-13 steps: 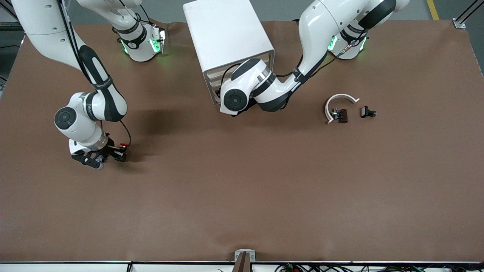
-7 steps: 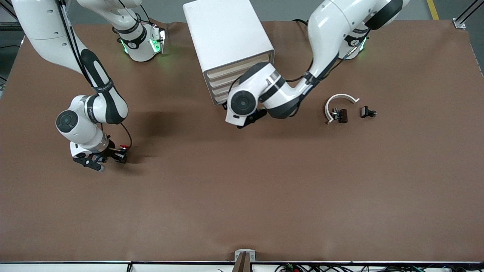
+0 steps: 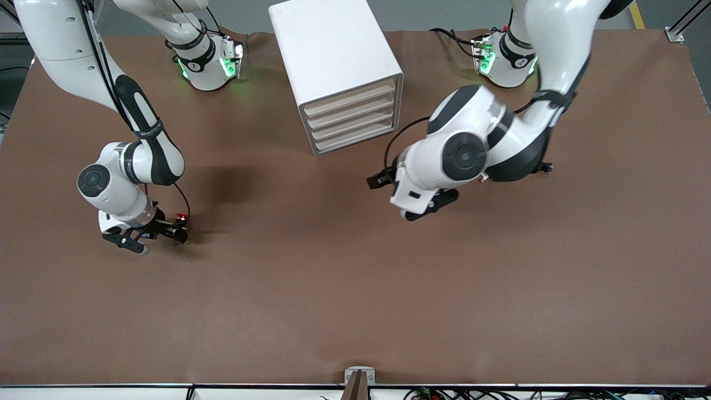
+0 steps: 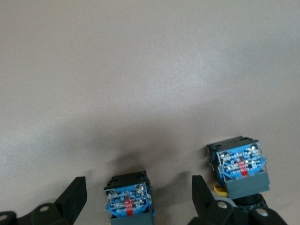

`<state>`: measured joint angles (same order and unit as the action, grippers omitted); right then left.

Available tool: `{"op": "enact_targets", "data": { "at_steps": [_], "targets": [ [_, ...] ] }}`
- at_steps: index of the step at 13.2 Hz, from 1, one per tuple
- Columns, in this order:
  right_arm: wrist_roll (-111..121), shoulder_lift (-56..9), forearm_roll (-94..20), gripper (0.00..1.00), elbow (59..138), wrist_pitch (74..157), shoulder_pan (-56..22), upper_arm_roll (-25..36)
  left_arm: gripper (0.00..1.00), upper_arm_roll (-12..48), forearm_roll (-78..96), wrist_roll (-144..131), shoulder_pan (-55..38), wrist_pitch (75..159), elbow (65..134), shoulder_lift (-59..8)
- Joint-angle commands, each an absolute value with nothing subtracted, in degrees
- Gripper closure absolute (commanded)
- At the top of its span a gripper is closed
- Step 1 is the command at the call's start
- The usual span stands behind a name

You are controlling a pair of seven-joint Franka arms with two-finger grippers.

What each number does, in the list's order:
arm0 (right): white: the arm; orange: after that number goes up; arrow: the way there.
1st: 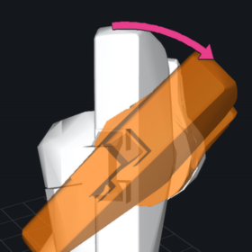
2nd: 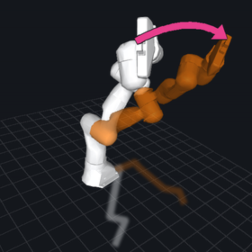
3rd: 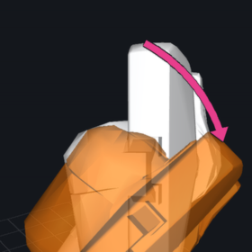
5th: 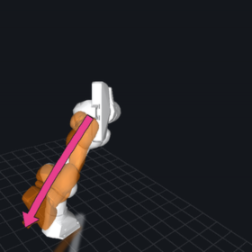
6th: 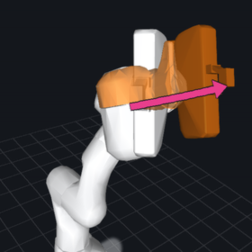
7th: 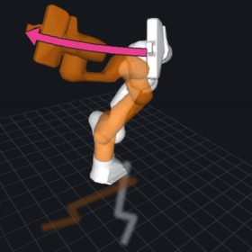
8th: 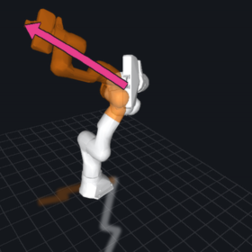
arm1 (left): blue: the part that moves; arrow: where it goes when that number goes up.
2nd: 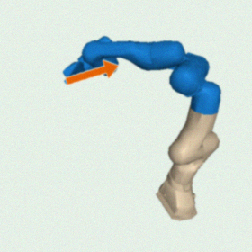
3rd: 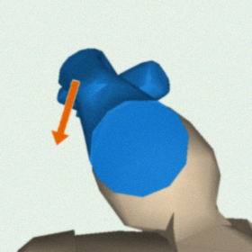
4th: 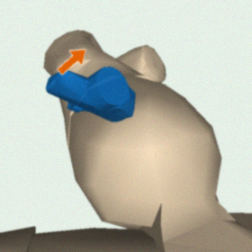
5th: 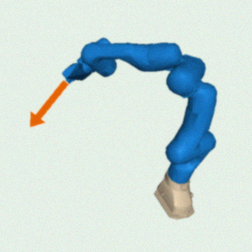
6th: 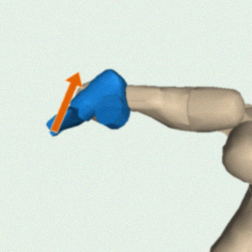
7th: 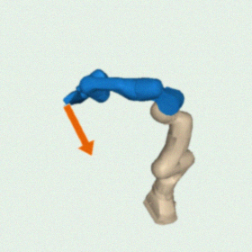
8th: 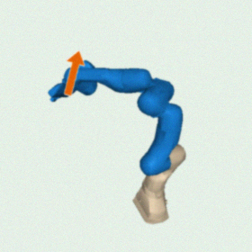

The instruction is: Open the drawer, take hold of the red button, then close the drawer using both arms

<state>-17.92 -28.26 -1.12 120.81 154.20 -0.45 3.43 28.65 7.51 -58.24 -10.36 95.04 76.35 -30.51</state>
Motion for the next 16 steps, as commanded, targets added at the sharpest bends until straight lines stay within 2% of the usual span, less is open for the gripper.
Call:
{"op": "enact_targets", "data": {
  "at_steps": [1,3,6,8,10,12,14,16],
  "targets": [
    [-15.66,-25.24,-0.53,0.0,116.39,143.75,0.7,2.72,0.0,29.27,4.76,-48.91,-5.82,88.28,78.75,-24.19],
    [-13.8,-22.43,-0.53,0.0,113.3,134.43,2.36,2.72,0.0,29.27,4.04,-43.62,-1.87,84.74,79.36,-20.76],
    [-6.62,-18.21,-0.53,0.0,108.91,124.41,5.26,2.72,0.0,29.44,2.73,-38.07,2.8,84.2,83.13,-15.22],
    [-2.48,-17.75,-0.61,0.0,103.21,114.57,7.55,2.72,0.0,29.44,2.72,-32.81,6.13,83.33,85.16,-12.14],
    [0.16,-17.75,-0.53,0.0,99.33,109.01,9.05,2.72,0.0,28.31,2.72,-27.1,7.65,81.22,85.43,-10.03],
    [3.67,-17.58,-0.53,0.0,97.74,106.88,10.8,2.72,0.0,21.31,2.81,-22.17,3.9,79.81,86.39,-7.4],
    [6.06,-17.14,-0.53,0.0,95.28,103.73,12.04,2.72,0.0,12.61,3.07,-16.03,-0.77,79.89,90.15,-2.92],
    [6.06,-16.7,-0.35,0.0,92.39,98.99,12.22,2.9,0.0,8.8,3.08,-10.92,-1.23,80.68,94.37,0.95]
  ]
}}
